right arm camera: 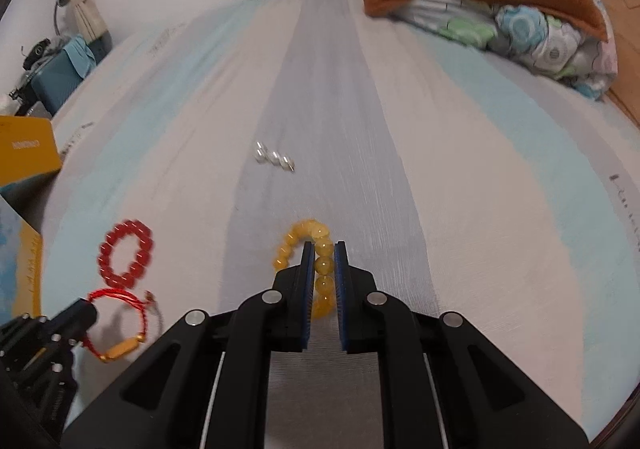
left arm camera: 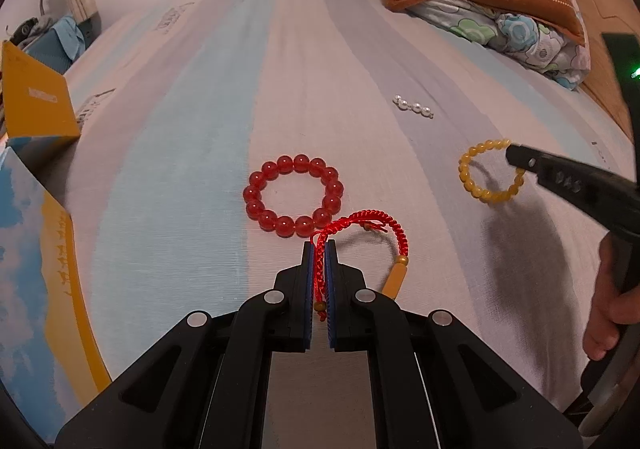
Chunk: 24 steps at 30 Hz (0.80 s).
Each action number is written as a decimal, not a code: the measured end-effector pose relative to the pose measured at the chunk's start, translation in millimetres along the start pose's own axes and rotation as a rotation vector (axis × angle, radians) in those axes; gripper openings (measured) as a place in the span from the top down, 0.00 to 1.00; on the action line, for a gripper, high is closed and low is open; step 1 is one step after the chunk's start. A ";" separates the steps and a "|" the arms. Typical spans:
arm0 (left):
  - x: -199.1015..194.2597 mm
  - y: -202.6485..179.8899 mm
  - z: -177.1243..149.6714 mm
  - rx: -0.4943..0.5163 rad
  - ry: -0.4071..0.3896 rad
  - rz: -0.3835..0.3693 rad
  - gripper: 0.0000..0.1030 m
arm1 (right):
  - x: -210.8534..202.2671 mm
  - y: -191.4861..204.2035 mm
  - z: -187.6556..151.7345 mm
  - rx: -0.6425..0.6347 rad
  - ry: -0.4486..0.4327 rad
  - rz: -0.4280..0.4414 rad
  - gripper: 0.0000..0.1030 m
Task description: Organize jewelry
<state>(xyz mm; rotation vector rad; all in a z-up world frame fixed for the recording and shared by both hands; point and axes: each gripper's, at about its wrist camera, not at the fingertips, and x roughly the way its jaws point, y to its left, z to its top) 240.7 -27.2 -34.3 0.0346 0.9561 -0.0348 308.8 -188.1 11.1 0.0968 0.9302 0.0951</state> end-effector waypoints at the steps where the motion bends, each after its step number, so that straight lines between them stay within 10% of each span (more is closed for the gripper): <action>1: -0.8 0.2 0.1 0.001 -0.002 0.001 0.96 | -3.9 1.6 1.1 -0.003 -0.009 0.002 0.91; 24: -56.2 16.0 2.8 -0.033 -0.046 0.030 0.96 | -82.7 26.4 -0.4 -0.028 -0.069 0.030 0.91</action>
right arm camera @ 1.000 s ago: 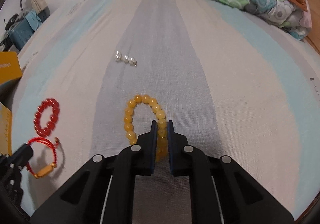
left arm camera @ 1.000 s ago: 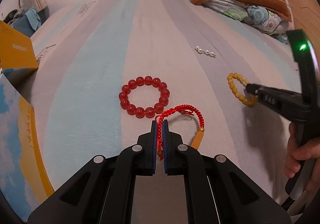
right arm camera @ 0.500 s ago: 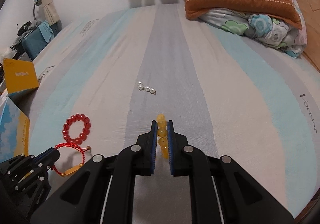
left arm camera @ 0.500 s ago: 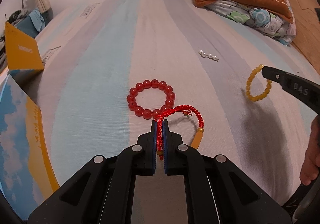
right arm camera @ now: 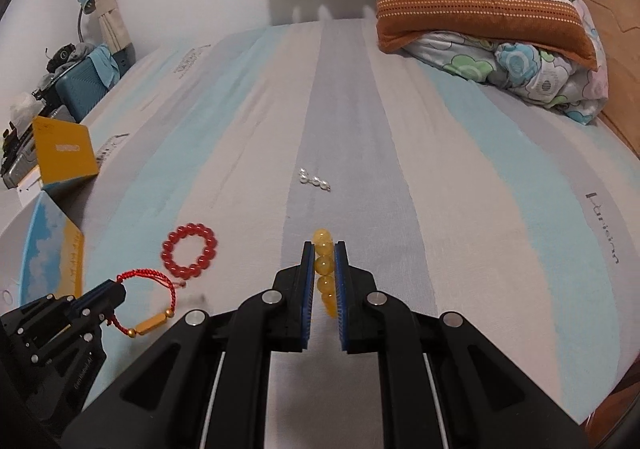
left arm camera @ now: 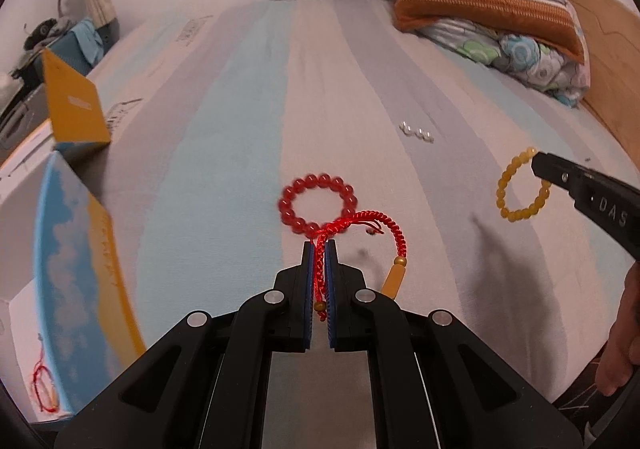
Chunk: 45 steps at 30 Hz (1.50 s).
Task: Organize jewelry
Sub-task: 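Carry both bracelets into the white box and open both tools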
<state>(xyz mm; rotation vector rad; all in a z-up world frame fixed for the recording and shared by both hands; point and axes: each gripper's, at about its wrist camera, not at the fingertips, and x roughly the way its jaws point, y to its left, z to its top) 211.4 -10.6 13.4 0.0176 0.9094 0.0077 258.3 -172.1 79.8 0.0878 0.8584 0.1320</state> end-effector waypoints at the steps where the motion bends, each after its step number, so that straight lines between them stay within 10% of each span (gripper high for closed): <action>1: -5.5 2.1 0.8 -0.002 -0.006 0.004 0.96 | -4.1 1.4 0.9 0.000 -0.004 0.003 0.91; 22: -106.8 82.4 -8.6 -0.078 -0.067 0.068 0.96 | -78.9 88.9 6.1 -0.095 -0.041 0.085 0.91; 45: -168.3 258.4 -64.6 -0.288 -0.055 0.243 0.96 | -108.8 294.0 -5.3 -0.311 -0.058 0.284 0.91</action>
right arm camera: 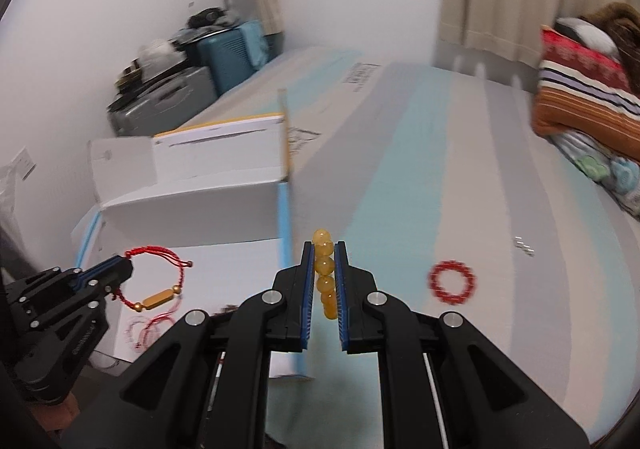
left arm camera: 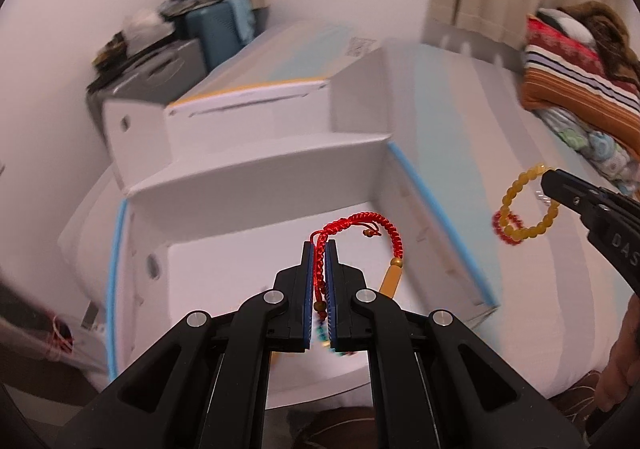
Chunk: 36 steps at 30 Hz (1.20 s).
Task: Organize jewelry
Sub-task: 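Carry both bracelets into the white box and open both tools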
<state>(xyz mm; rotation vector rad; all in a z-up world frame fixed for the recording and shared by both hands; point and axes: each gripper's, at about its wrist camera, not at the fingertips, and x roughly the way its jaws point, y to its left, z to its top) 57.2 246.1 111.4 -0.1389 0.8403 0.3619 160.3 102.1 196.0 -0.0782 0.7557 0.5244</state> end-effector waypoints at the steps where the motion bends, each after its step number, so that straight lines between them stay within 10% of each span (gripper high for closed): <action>1: 3.0 9.5 -3.2 -0.014 0.012 0.010 0.96 | 2.1 8.0 -0.9 -0.009 0.002 0.013 0.91; 12: 41.6 78.2 -34.7 -0.142 0.159 0.069 0.95 | 57.4 77.3 -25.4 -0.090 0.152 0.084 0.91; 27: 72.1 81.7 -52.2 -0.136 0.248 0.103 0.92 | 101.5 76.9 -52.2 -0.092 0.286 0.075 0.89; 31: 68.6 78.7 -50.1 -0.141 0.234 0.100 0.80 | 92.8 73.4 -47.9 -0.079 0.259 0.048 0.43; 36: 54.6 70.4 -41.0 -0.133 0.181 0.114 0.52 | 74.6 63.1 -40.9 -0.072 0.200 0.024 0.27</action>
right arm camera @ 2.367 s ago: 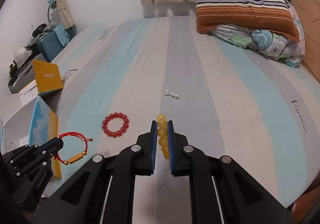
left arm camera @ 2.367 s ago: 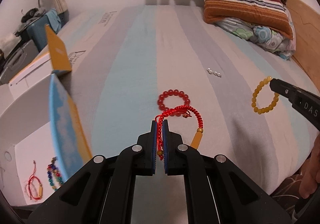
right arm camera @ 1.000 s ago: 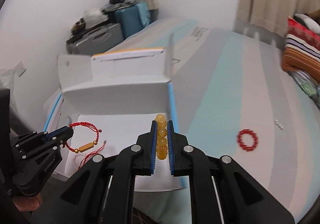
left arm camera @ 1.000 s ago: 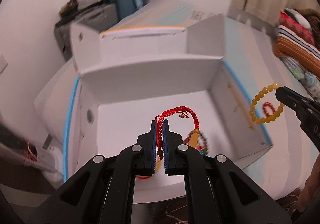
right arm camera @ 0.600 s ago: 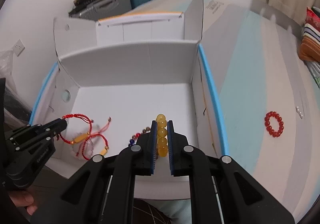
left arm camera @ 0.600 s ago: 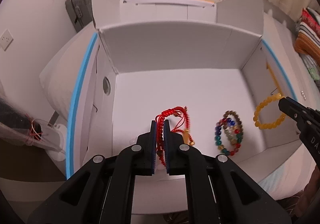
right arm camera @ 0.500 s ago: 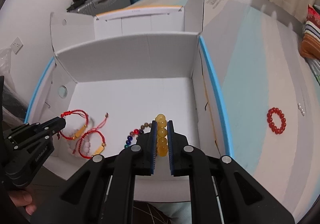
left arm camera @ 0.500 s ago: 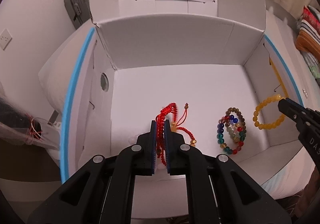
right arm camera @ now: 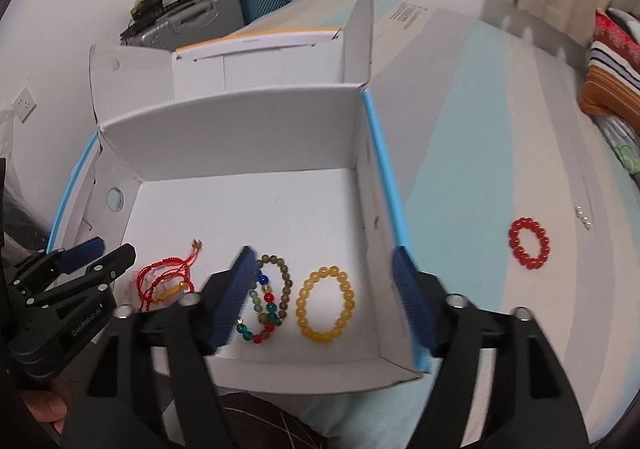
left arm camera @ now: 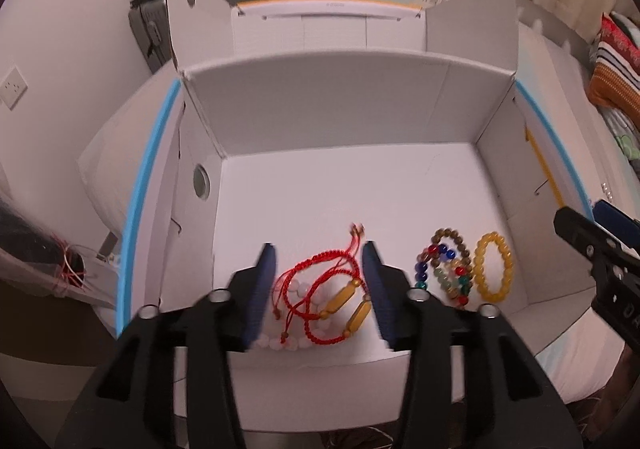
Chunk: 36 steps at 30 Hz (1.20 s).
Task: Organize jewelry
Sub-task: 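Carry both bracelets into the white box and open both tools, then withdraw both tools from the box back over the bed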
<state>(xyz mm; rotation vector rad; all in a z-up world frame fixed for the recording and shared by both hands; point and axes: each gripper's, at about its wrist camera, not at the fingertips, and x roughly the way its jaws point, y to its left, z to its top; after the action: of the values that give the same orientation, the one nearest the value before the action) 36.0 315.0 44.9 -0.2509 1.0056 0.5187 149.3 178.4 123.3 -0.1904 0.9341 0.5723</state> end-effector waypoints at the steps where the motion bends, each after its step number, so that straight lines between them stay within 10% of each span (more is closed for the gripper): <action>1: -3.5 -2.1 1.0 0.001 -0.009 -0.001 0.46 | -5.9 -3.9 -0.3 0.002 -0.018 -0.012 0.22; 11: -44.0 -45.0 6.7 0.044 -0.111 -0.032 0.11 | -52.6 -58.5 -6.8 0.077 -0.097 -0.073 0.09; 36: -66.8 -279.1 -1.6 0.361 -0.204 -0.208 0.06 | -106.7 -297.7 -34.1 0.350 -0.183 -0.272 0.07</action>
<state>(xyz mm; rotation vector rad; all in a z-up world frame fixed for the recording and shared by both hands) 152.1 56.7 91.3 0.0208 0.8442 0.1635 237.5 -124.6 162.8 0.0498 0.7988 0.1660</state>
